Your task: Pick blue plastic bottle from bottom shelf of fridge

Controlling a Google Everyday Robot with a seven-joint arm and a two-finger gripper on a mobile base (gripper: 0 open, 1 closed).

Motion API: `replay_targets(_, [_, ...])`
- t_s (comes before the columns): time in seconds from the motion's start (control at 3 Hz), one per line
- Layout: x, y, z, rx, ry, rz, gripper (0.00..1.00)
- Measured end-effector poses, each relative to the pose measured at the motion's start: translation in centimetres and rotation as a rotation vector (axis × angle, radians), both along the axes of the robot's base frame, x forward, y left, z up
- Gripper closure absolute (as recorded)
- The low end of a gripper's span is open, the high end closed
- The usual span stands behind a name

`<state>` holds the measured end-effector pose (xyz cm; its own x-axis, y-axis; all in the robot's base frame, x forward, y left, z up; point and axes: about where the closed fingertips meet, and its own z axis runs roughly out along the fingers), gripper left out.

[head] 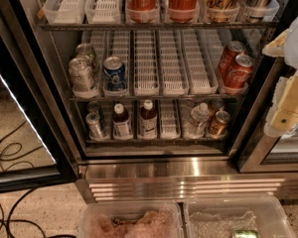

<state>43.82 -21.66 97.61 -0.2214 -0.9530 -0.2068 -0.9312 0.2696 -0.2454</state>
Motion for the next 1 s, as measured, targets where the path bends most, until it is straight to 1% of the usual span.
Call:
replay_targets(0.33, [0.2, 0.3, 0.1, 0.011, -0.013, 0.002, 0.0])
replay_targets(0.67, [0.8, 1.0, 0.0, 0.064, -0.074, -0.019, 0.0])
replay_targets(1.0, [0.5, 2.2, -1.8, 0.209, -0.134, -0.069, 0.0])
